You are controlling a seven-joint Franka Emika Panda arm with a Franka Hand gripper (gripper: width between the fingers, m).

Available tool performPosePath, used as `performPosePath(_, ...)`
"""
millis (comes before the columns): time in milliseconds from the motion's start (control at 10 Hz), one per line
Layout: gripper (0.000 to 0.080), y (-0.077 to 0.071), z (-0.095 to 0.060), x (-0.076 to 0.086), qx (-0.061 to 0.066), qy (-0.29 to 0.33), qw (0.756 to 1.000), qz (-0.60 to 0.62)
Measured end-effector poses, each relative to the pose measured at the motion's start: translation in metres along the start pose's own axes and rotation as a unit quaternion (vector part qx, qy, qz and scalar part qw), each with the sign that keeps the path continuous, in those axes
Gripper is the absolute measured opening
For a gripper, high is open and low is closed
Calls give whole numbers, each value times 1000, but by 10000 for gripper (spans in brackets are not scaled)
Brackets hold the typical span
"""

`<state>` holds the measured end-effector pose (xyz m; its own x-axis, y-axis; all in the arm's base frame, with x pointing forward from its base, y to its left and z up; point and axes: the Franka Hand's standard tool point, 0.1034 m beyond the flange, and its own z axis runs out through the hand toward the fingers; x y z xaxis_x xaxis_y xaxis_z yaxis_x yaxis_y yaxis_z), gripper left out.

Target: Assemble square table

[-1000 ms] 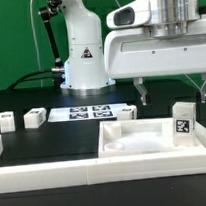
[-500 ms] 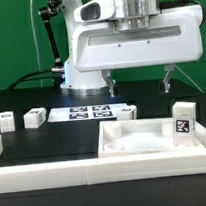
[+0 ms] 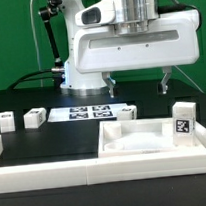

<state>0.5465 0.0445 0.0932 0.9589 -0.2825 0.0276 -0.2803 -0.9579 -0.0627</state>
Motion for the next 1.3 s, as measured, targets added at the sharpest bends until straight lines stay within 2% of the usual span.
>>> performPosePath(200,649,20,13,-44,-7,-5,1000,7)
performPosePath(300,649,26,16,-49,-9,-7,1000,-1)
performPosePath(800,649,33,22,-73,-13,-23,1000,-2)
performPosePath(1000,649,49,28,-85,-3,-24,999,23)
performPosePath(1200,649,51,33,-91,5,-26,998,51)
performPosePath(1300,649,51,33,-91,5,-30,998,50)
